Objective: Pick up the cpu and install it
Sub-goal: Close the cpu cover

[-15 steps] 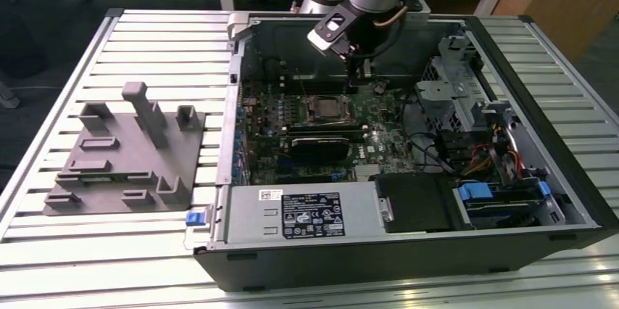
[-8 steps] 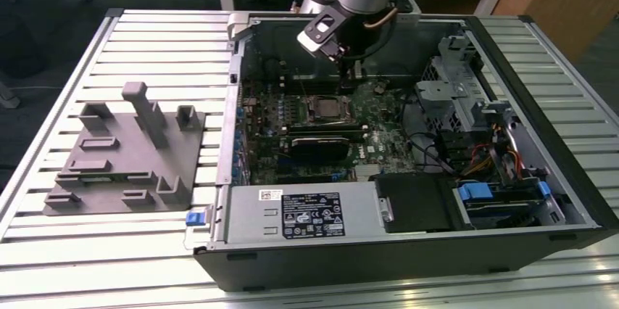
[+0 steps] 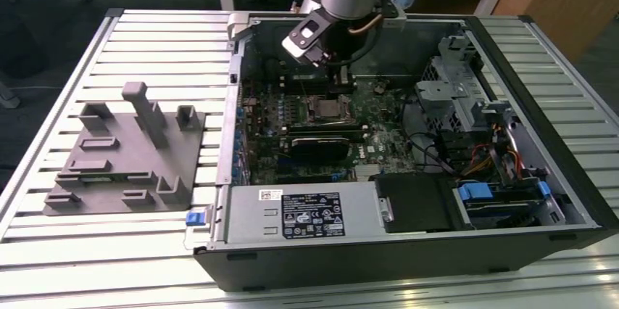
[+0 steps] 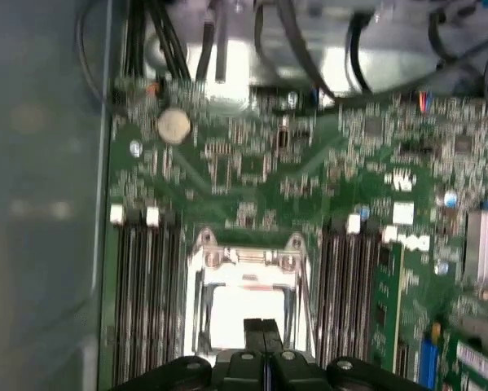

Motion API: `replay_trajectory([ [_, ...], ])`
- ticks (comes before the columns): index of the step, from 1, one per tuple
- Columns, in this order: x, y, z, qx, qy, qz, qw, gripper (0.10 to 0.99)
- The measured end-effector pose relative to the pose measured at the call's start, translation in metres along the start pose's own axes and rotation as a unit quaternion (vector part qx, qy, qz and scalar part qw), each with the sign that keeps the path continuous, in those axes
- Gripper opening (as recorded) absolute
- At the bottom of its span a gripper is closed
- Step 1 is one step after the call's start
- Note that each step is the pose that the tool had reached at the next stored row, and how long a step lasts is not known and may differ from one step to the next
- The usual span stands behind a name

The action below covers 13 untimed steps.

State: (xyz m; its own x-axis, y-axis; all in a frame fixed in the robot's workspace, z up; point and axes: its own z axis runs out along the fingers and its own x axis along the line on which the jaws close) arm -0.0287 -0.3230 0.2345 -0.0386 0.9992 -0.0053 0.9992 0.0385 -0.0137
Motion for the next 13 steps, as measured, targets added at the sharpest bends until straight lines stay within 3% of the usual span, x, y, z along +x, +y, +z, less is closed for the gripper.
replay_trajectory([
  [2, 0.0002, -0.0054, 0.0011, 0.0000, -0.0001, 0.000, 1.0000, 0.106],
  [7, 0.0004, -0.0104, 0.0029, -0.0007, 0.0000, 0.000, 1.0000, 0.106],
  [10, 0.0007, -0.0172, 0.0066, -0.0007, 0.0000, 0.000, 1.0000, 0.106],
  [13, 0.0008, -0.0198, 0.0119, -0.0006, -0.0001, 0.000, 1.0000, 0.106],
])
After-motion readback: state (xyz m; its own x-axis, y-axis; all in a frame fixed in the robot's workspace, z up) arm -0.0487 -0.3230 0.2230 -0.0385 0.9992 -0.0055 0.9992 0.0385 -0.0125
